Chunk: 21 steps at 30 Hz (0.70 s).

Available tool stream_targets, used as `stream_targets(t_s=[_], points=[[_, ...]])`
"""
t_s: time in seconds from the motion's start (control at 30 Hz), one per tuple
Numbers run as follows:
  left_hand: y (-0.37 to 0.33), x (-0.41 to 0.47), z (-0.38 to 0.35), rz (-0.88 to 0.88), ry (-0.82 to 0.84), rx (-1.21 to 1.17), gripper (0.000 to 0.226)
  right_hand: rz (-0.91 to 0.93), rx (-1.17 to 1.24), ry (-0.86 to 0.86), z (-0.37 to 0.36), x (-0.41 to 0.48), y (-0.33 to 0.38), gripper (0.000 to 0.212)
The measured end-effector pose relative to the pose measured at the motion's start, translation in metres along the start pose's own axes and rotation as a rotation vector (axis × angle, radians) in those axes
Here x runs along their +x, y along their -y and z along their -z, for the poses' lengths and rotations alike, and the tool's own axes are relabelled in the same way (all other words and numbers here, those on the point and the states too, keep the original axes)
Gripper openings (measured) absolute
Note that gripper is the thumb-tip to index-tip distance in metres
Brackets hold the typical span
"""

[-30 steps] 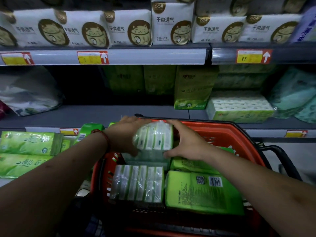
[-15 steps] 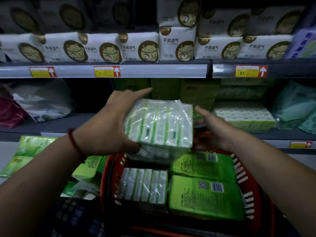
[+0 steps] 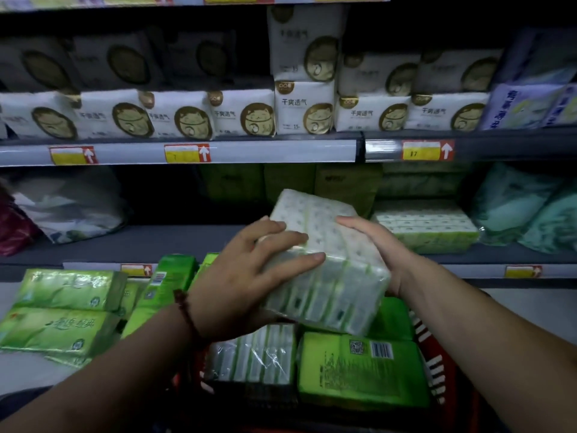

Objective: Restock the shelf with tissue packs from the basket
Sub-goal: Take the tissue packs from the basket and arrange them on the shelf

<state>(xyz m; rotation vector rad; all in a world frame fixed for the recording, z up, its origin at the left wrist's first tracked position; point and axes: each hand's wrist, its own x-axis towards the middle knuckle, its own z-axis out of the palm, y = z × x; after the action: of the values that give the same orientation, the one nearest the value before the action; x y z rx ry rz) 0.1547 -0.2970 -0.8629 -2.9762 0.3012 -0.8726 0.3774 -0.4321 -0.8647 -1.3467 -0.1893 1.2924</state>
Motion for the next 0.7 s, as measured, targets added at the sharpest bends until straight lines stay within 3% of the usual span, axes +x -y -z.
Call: stream_targets(t_s=[0.13, 0.23, 0.33, 0.4, 0.47, 0.53, 0.57, 0.63, 0.7], points=[[0.01, -0.005, -0.01, 0.086, 0.033, -0.093, 0.083, 0.004, 0.053, -0.046, 0.012, 0.008, -0.013, 0.068], [0.012, -0.007, -0.012, 0.313, 0.061, -0.268, 0.084, 0.009, 0.122, -0.122, 0.014, 0.01, -0.02, 0.079], [0.011, -0.002, -0.024, 0.696, -0.09, -0.519, 0.082, 0.039, 0.201, -0.165, 0.012, 0.007, -0.023, 0.068], [0.009, 0.009, -0.033, 1.04, -0.202, -0.725, 0.096, 0.072, 0.281, -0.18, 0.004, 0.005, -0.022, 0.053], [0.009, 0.019, -0.042, 1.315, -0.241, -1.196, 0.099, 0.107, 0.349, -0.213, -0.009, 0.001, -0.022, 0.046], [0.013, 0.028, -0.051, 1.423, -0.219, -1.657, 0.096, 0.159, 0.386, -0.241, -0.022, -0.002, -0.022, 0.045], [0.016, 0.031, -0.055, 1.46, -0.202, -1.758, 0.102, 0.196, 0.396, -0.25, -0.027, -0.002, -0.023, 0.043], [0.021, 0.037, -0.06, 1.53, -0.182, -1.815, 0.114, 0.275, 0.388, -0.297, -0.033, -0.001, -0.028, 0.034], [0.026, 0.042, -0.06, 1.531, -0.212, -1.835, 0.111, 0.314, 0.343, -0.338, -0.037, -0.002, -0.033, 0.023]])
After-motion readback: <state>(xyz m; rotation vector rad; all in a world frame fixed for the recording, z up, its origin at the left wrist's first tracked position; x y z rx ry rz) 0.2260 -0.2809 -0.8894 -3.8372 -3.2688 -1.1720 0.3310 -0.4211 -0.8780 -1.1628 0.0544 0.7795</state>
